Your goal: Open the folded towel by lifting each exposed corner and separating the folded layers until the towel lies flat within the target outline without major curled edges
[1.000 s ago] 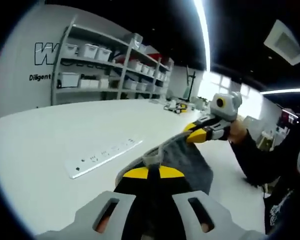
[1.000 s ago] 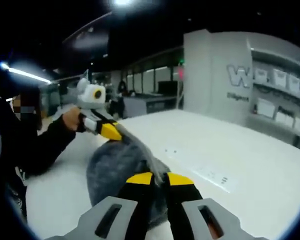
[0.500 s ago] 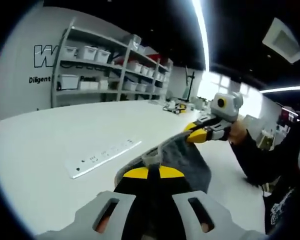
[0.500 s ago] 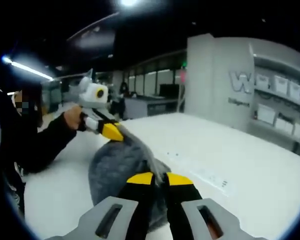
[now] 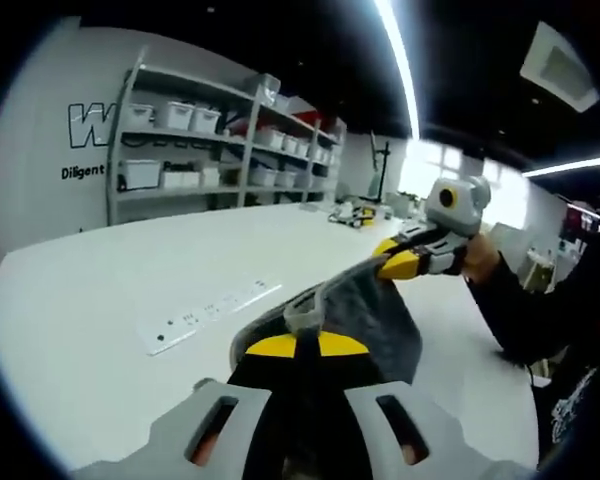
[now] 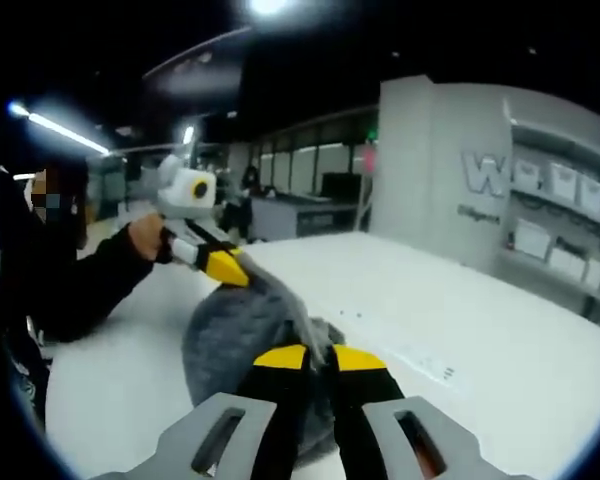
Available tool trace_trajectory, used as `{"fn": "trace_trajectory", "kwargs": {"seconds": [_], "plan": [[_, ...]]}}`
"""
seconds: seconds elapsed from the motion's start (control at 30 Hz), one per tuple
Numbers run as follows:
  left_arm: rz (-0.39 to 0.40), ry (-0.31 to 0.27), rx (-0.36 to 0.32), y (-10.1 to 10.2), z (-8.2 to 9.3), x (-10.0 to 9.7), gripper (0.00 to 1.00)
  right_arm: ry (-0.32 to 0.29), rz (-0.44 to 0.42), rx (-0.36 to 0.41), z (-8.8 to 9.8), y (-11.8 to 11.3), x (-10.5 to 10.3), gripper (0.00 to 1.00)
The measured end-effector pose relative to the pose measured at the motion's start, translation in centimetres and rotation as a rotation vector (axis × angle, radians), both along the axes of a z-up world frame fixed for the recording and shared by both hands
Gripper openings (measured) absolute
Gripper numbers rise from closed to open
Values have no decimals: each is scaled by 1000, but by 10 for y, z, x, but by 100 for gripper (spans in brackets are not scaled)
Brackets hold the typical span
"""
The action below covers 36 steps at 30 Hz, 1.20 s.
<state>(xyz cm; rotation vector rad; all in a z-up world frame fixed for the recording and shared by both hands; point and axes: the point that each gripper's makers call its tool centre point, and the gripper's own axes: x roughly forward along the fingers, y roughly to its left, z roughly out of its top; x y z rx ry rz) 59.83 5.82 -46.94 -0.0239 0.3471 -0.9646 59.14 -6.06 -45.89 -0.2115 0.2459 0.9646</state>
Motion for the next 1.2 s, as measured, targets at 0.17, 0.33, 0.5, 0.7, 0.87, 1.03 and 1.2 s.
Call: {"fn": "trace_trajectory", "kwargs": {"seconds": [0.17,0.33,0.5,0.7,0.87,1.03,1.2], "plan": [[1,-2,-7,-2,1,-4,3,4,1,1,1,0,-3,4],[2,-7,-14,-1,1,-9,3,0,6,-2,3,0,-6,4],[-1,-18,-12,1,4,-14,3,3,11,-8,3,3,-10,4],[-5,-33,0,3,4,-17,2,6,14,-2,5,3,-16,4],[-8,-35,2,3,4,-20,2,-9,30,-10,7,3,-20,4],[-17,-40,-1,4,7,-25,2,-40,49,-21,9,4,-26,4],[-22,-44,1,4,6,-29,2,-44,48,-24,9,4,-28,4]]}}
